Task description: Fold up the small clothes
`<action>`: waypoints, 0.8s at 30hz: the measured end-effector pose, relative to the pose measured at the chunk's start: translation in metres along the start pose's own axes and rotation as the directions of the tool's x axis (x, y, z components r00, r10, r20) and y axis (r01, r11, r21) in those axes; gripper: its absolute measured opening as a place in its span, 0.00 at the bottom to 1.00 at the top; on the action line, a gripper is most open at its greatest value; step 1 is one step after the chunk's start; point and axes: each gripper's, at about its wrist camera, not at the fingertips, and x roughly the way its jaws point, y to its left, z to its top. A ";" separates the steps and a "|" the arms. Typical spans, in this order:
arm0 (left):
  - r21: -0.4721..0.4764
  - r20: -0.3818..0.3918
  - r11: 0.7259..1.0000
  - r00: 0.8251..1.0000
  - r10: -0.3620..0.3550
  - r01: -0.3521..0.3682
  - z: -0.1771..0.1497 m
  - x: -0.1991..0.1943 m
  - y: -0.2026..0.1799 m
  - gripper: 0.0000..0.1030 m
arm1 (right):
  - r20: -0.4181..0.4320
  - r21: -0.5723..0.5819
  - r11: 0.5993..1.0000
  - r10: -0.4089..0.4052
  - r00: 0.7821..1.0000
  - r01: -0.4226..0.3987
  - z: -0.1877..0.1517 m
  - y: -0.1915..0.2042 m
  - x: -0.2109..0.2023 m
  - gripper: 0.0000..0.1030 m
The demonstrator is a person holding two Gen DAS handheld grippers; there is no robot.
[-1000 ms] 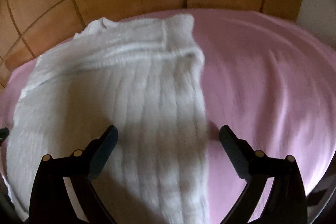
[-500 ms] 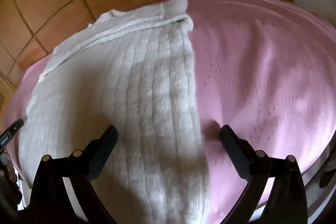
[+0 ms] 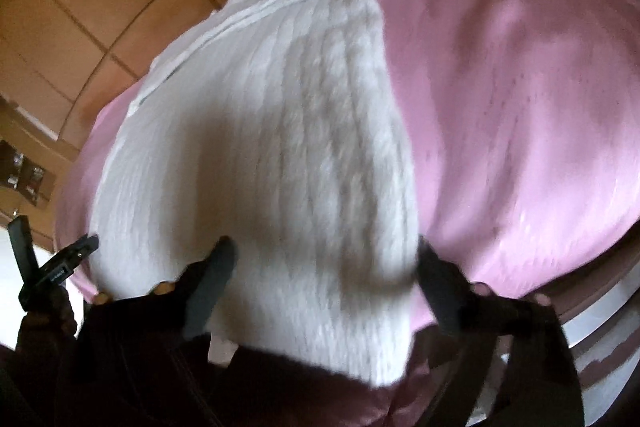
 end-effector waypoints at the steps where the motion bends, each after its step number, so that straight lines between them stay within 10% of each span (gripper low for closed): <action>1: -0.001 -0.006 1.000 1.000 -0.022 0.022 -0.006 -0.001 -0.001 0.60 | -0.003 -0.012 1.000 -0.008 1.000 0.008 -0.003 0.002 0.001 0.63; 3: 0.009 -0.006 0.999 0.999 -0.046 0.046 -0.014 -0.002 -0.006 0.53 | -0.006 -0.025 0.999 -0.027 1.000 0.027 -0.006 0.002 0.001 0.49; 6: 0.032 -0.019 0.996 0.997 -0.081 0.082 -0.015 -0.001 -0.012 0.15 | -0.032 -0.059 0.998 -0.026 0.999 0.024 -0.006 0.006 -0.001 0.14; 11: 0.047 0.020 0.986 0.986 -0.163 0.162 -0.002 -0.020 -0.011 0.11 | 0.018 -0.082 0.995 0.065 0.998 -0.064 0.011 0.022 -0.021 0.12; 16: -0.080 0.109 0.935 0.936 -0.336 0.345 0.036 -0.033 0.009 0.11 | 0.111 -0.008 0.988 0.154 0.982 -0.154 0.049 0.020 -0.027 0.12; 24: -0.215 0.189 0.904 0.924 -0.332 0.369 0.119 0.003 0.030 0.11 | 0.198 0.148 0.979 0.107 0.974 -0.137 0.134 0.007 0.006 0.11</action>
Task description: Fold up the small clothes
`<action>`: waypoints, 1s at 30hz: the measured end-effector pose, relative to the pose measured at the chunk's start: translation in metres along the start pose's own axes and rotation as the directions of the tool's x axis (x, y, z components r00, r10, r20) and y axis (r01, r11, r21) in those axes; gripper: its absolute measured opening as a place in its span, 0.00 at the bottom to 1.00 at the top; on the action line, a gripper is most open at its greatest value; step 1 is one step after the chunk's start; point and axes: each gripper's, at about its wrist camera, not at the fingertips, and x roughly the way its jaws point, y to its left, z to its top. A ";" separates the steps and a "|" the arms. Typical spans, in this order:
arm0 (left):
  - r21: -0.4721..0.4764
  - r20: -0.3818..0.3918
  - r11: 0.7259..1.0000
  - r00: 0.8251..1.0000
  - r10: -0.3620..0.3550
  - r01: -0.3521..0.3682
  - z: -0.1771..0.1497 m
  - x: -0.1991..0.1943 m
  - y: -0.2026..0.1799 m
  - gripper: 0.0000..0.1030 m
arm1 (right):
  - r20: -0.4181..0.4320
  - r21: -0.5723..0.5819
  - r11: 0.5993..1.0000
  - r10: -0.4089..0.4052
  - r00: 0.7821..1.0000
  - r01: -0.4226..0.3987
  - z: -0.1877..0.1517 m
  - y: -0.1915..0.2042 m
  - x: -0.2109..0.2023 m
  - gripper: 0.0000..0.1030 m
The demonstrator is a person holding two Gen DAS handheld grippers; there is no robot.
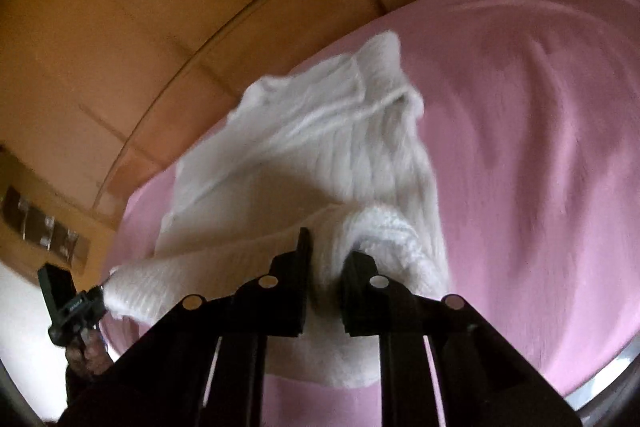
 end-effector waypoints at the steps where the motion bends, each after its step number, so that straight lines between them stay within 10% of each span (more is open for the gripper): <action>1: -0.019 0.004 1.000 1.000 0.012 -0.012 0.007 0.005 0.004 0.11 | 0.006 0.000 1.000 -0.003 1.000 0.003 0.007 -0.003 0.001 0.12; 3: -0.047 0.030 0.997 0.997 0.070 -0.068 0.027 0.019 0.010 0.11 | 0.032 0.000 1.000 0.003 0.999 -0.003 0.022 -0.001 0.003 0.20; 6: -0.082 0.068 0.983 0.983 0.172 -0.166 0.042 0.022 0.022 0.25 | 0.092 0.055 0.998 0.033 0.995 -0.039 0.031 -0.012 -0.012 0.78; 8: -0.127 0.084 0.983 0.986 0.143 -0.132 0.042 0.014 0.035 0.74 | 0.111 0.038 0.999 0.028 0.993 -0.032 0.028 -0.016 -0.024 0.78; 11: -0.163 0.073 0.981 0.990 0.117 -0.104 0.023 0.005 0.053 0.75 | 0.093 0.008 1.000 -0.016 0.996 0.015 0.008 -0.022 -0.034 0.83; 17: -0.100 -0.006 0.992 0.997 0.081 -0.081 -0.029 0.007 0.062 0.75 | 0.020 -0.123 0.977 -0.171 0.985 0.172 -0.028 -0.023 -0.010 0.79; 24: -0.081 -0.002 0.988 0.992 0.128 -0.128 -0.032 0.016 0.042 0.75 | 0.032 -0.126 0.970 -0.207 0.978 0.210 -0.018 -0.004 0.027 0.30; 26: -0.021 -0.022 0.991 0.991 0.129 -0.130 -0.031 0.023 0.030 0.41 | 0.029 -0.106 0.974 -0.197 0.980 0.199 -0.017 -0.006 0.022 0.18; 30: 0.079 -0.041 0.983 0.984 0.171 -0.168 -0.035 0.032 0.017 0.19 | 0.031 -0.080 0.983 -0.161 0.987 0.163 -0.023 -0.006 0.006 0.13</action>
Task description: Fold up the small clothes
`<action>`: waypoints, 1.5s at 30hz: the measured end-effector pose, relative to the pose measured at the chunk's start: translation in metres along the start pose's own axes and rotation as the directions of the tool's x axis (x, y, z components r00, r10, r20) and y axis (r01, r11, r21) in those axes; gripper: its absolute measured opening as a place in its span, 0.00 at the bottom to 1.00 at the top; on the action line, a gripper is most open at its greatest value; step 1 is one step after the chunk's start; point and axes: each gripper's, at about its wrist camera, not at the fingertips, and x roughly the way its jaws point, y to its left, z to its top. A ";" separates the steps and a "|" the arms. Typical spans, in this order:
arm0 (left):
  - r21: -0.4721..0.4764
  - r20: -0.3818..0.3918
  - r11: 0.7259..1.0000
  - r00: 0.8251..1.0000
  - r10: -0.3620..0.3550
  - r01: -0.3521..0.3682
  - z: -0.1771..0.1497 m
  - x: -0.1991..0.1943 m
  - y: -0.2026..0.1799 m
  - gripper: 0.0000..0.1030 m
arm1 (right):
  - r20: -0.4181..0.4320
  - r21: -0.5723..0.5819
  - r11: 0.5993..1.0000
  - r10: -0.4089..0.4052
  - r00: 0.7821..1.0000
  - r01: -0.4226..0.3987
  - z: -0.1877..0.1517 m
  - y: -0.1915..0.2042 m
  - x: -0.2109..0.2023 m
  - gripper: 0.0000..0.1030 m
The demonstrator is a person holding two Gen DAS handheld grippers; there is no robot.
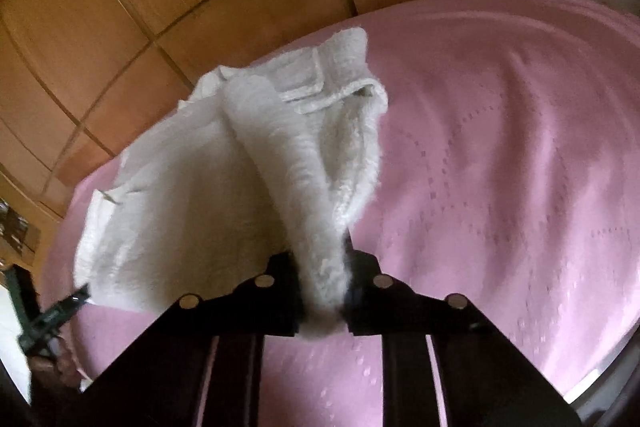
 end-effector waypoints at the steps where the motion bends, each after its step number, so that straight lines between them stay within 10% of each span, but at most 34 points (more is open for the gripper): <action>1: -0.005 -0.001 1.000 1.000 -0.005 0.005 -0.001 -0.002 0.001 0.18 | 0.003 0.025 0.999 0.030 1.000 -0.030 -0.001 -0.001 -0.007 0.12; 14: -0.015 -0.026 0.993 0.993 -0.117 0.116 -0.037 -0.059 -0.004 0.13 | -0.045 0.080 0.985 0.156 0.987 -0.152 -0.051 -0.020 -0.072 0.10; 21: -0.002 -0.138 1.000 0.990 -0.025 0.025 -0.070 -0.057 -0.007 0.19 | -0.045 0.044 0.999 -0.003 0.999 0.005 -0.061 -0.034 -0.082 0.17; 27: 0.083 -0.001 0.992 0.995 0.099 -0.098 -0.038 -0.071 -0.019 0.36 | 0.084 -0.160 0.980 -0.101 0.991 0.114 -0.041 0.007 -0.090 0.34; 37: 0.308 0.107 0.950 0.994 0.021 -0.053 -0.019 -0.069 -0.070 0.45 | 0.080 -0.314 0.935 -0.145 0.986 0.163 -0.029 0.057 -0.027 0.36; 45: 0.375 0.001 0.927 0.999 0.034 -0.032 -0.015 -0.010 -0.079 0.45 | 0.069 -0.349 0.927 -0.123 0.990 0.140 -0.032 0.061 -0.027 0.38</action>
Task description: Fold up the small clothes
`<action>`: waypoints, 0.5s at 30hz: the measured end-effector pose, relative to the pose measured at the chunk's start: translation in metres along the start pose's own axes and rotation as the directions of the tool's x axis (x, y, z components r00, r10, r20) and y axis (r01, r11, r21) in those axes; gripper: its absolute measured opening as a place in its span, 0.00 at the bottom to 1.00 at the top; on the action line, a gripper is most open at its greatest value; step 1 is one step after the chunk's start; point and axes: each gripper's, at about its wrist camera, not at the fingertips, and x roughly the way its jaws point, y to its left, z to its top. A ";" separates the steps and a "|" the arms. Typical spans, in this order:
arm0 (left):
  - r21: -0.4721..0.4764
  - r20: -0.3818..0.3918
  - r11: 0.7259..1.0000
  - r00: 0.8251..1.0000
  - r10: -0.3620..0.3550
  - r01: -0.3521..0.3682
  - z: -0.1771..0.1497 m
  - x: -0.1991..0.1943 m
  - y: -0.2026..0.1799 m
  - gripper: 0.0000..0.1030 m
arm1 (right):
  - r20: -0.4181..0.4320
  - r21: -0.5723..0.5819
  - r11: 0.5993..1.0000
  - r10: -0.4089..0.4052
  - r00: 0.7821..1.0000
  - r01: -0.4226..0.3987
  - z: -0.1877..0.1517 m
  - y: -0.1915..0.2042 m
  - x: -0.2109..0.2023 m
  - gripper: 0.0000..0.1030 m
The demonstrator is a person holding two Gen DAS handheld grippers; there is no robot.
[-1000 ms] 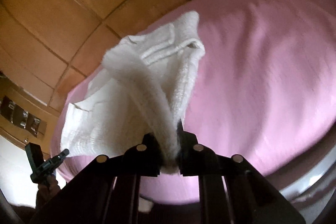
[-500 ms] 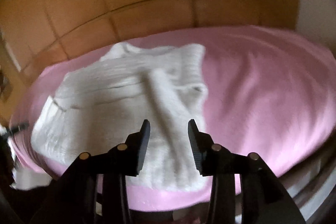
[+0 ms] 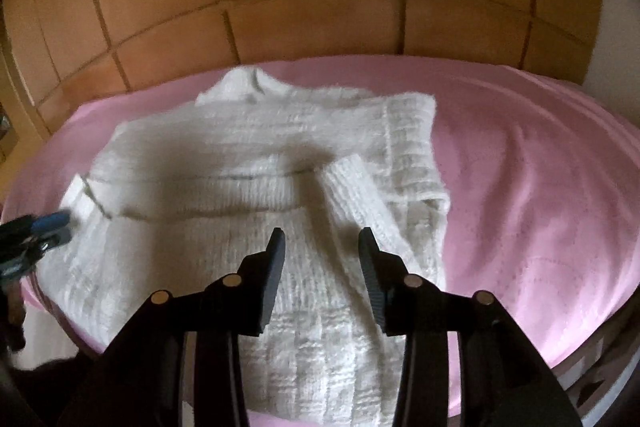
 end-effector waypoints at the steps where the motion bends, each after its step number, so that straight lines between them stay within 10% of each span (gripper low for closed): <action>1: -0.005 -0.017 1.000 1.000 0.018 -0.018 0.001 0.009 0.002 0.45 | -0.004 -0.008 1.000 -0.014 1.000 0.014 0.000 0.001 0.003 0.40; 6: -0.039 -0.035 0.999 0.999 0.016 -0.017 0.006 0.033 0.014 0.40 | -0.021 -0.011 0.994 -0.108 0.994 0.107 0.002 -0.009 0.038 0.40; 8: -0.060 -0.018 0.998 1.000 0.019 -0.020 0.004 0.031 0.017 0.06 | -0.012 0.064 0.987 -0.149 0.989 0.149 0.006 -0.025 0.042 0.27; 15: -0.166 0.086 0.986 0.996 -0.012 0.026 0.000 0.004 0.036 0.05 | 0.033 0.162 0.976 -0.156 0.987 0.149 0.005 -0.054 0.005 0.41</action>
